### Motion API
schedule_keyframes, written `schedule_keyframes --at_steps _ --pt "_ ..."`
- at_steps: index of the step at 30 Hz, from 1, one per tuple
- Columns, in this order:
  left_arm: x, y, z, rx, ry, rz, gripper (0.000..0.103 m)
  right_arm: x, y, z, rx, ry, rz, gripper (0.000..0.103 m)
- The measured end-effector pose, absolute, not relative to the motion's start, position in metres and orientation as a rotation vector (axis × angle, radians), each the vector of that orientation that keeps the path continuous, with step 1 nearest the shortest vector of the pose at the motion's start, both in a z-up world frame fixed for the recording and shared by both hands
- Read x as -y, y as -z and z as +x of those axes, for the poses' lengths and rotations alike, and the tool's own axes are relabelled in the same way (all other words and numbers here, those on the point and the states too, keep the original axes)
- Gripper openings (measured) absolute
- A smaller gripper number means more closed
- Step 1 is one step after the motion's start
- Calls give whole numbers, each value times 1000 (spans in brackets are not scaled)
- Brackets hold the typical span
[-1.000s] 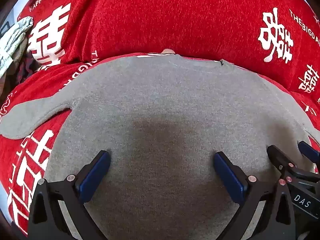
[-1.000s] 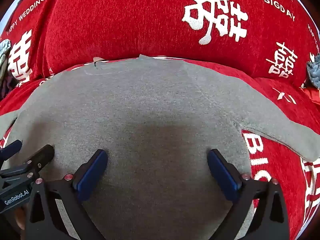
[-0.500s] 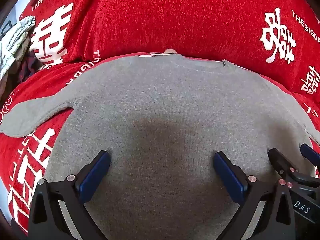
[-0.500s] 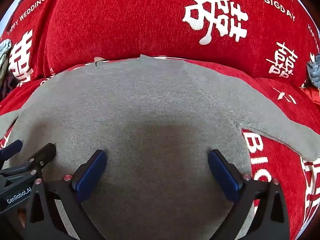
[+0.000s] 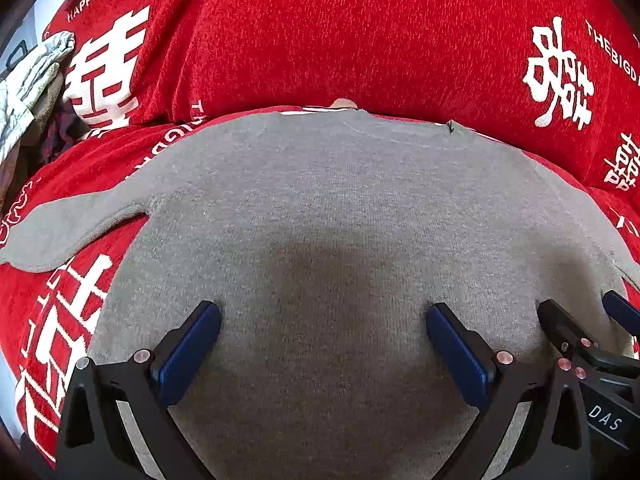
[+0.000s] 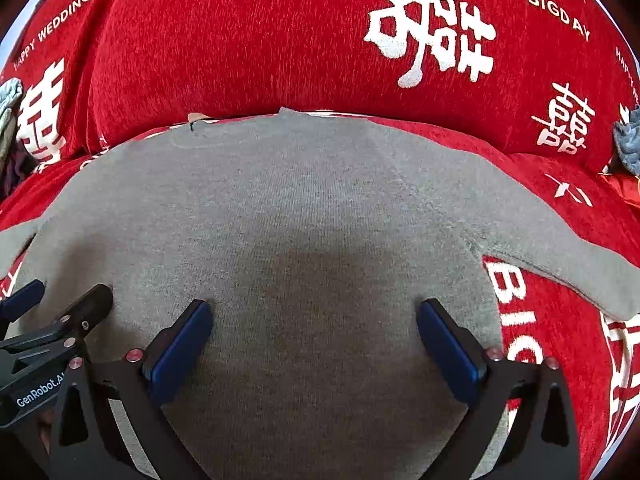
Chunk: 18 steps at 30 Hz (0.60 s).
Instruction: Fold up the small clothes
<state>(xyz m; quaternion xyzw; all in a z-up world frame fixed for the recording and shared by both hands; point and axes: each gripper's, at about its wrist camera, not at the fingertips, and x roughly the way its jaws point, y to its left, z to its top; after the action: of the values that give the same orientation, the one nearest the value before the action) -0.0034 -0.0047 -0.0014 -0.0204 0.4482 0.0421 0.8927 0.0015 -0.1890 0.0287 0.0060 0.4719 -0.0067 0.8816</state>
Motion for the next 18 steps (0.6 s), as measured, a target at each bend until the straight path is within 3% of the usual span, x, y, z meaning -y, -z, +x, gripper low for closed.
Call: schedule_keyframes --at_steps 18 --pt "16 -10 3 -966 -143 106 103 187 -34 9 -1038 25 -17 102"
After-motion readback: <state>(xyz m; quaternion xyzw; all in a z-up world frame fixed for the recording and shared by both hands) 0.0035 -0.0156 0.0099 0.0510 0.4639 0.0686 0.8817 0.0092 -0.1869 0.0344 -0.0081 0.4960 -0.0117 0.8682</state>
